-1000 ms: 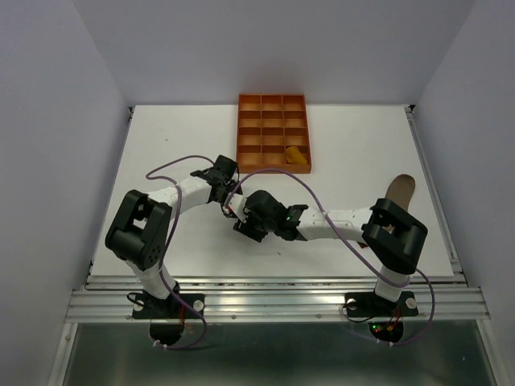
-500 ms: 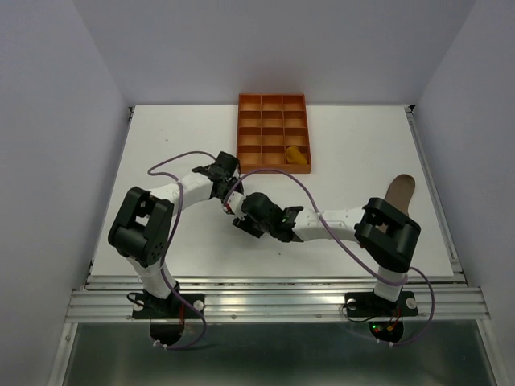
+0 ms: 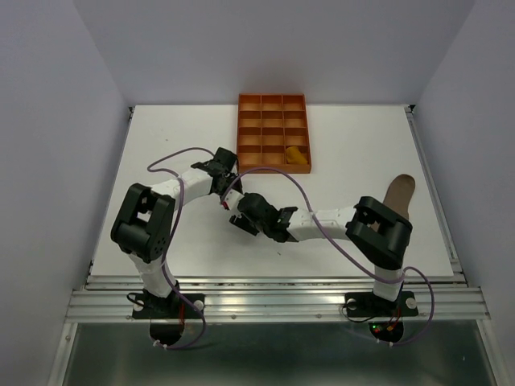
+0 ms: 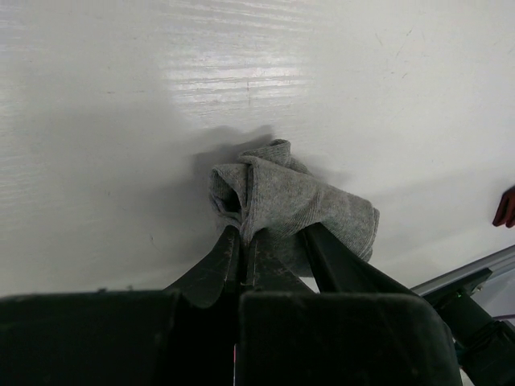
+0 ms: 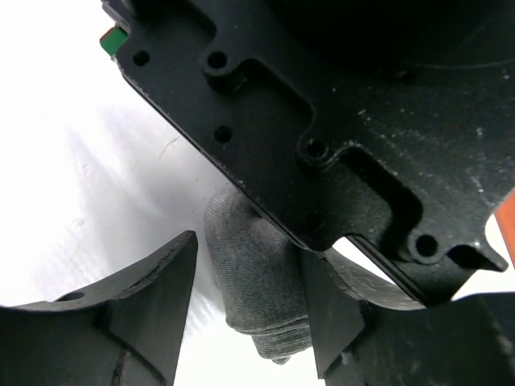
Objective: Roll the socks
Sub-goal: Pick up the sock at the center of the board.
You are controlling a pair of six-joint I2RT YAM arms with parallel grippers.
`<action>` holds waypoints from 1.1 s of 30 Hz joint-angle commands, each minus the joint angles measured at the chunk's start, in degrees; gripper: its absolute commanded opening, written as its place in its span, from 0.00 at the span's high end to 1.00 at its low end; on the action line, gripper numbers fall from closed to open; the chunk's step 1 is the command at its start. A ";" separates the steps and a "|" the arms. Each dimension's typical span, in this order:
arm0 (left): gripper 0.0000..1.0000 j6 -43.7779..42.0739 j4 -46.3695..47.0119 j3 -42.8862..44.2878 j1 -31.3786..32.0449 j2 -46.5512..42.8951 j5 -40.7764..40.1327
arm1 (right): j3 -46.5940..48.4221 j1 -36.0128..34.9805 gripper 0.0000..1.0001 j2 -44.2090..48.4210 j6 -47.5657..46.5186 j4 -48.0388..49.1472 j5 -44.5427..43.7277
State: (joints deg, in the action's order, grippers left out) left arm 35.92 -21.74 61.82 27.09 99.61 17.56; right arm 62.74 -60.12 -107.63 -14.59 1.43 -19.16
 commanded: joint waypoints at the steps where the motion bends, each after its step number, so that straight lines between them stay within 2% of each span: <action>1: 1.00 -4.90 -11.04 0.67 1.65 0.76 -2.01 | -1.75 1.67 0.48 -7.58 -0.35 -12.41 -3.35; 10: 1.00 -7.44 -11.57 2.25 0.95 1.28 0.19 | -3.32 1.67 0.47 -9.00 -0.44 -13.38 -3.26; 12: 1.00 -7.62 -11.57 2.34 0.95 1.37 0.19 | -3.59 1.67 0.67 -9.34 -0.61 -13.73 -2.21; 13: 1.00 -7.62 -11.57 2.42 0.95 1.37 0.19 | -3.59 1.67 0.90 -9.52 -0.53 -13.82 -2.37; 14: 1.00 -7.62 -11.66 2.51 0.68 1.46 0.19 | -3.76 1.67 0.97 -9.70 -0.44 -14.17 -2.11; 17: 1.00 -7.53 -11.31 2.43 0.51 0.85 0.80 | -3.94 1.67 0.99 -9.52 0.08 -15.31 -1.85; 22: 0.88 -6.66 -10.78 3.04 0.07 -1.52 0.37 | -4.99 2.19 0.99 -8.38 2.89 -15.14 -1.23; 23: 0.81 -6.39 -10.87 3.13 -0.02 -1.61 0.19 | -5.17 2.20 0.99 -8.21 4.21 -14.71 -0.80; 26: 0.74 -5.95 -10.61 3.04 -0.37 -2.58 0.19 | -5.52 3.69 0.99 -7.15 6.67 -13.83 1.22; 30: 0.53 -5.60 -9.64 4.18 -1.25 -4.50 0.10 | -6.22 5.62 0.99 -4.61 8.43 -12.33 1.40; 32: 0.37 -5.43 -9.38 4.97 -1.78 -5.48 0.37 | -6.40 5.63 0.99 -3.47 9.13 -11.28 1.23; 33: 0.10 -5.51 -8.94 5.58 -2.04 -6.35 0.89 | -6.75 5.63 0.99 -2.24 9.14 -11.01 1.66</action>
State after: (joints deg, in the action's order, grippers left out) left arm 31.31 -25.47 64.53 25.71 98.61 16.36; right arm 61.30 -57.84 -107.09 -9.98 3.90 -18.52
